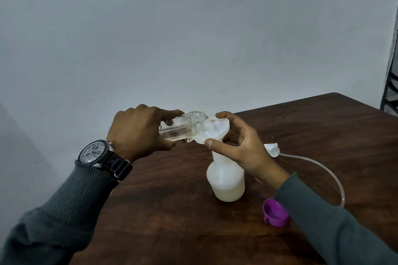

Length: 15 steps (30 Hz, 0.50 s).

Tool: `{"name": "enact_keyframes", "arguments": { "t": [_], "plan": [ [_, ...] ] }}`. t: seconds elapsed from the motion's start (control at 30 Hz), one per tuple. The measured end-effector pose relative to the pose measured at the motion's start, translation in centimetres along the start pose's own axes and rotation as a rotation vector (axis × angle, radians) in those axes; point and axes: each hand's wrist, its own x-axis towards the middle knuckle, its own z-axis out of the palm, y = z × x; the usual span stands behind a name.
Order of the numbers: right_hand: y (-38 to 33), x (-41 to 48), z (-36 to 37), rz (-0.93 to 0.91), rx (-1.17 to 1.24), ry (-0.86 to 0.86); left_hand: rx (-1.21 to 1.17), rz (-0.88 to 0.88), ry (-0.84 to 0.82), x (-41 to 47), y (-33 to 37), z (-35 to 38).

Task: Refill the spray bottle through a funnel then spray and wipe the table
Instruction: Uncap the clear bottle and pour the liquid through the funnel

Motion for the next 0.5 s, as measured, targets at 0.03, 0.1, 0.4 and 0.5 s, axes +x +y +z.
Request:
{"name": "enact_keyframes", "arguments": {
  "t": [0.03,0.1,0.4,0.5],
  "plan": [
    [0.0,0.0,-0.01,0.001,0.001,-0.001,0.001,0.0,0.002,0.03,0.0,0.01],
    [0.03,0.03,-0.03,0.003,0.0,-0.004,0.0,0.0,0.003,0.08,-0.03,0.07],
    [0.13,0.05,0.07,0.005,0.014,-0.001,0.004,0.004,0.012,0.11,-0.05,0.15],
    [0.13,0.06,0.06,0.0,0.014,-0.003,0.005,0.006,0.006,0.13,0.01,0.06]
  ]
}}
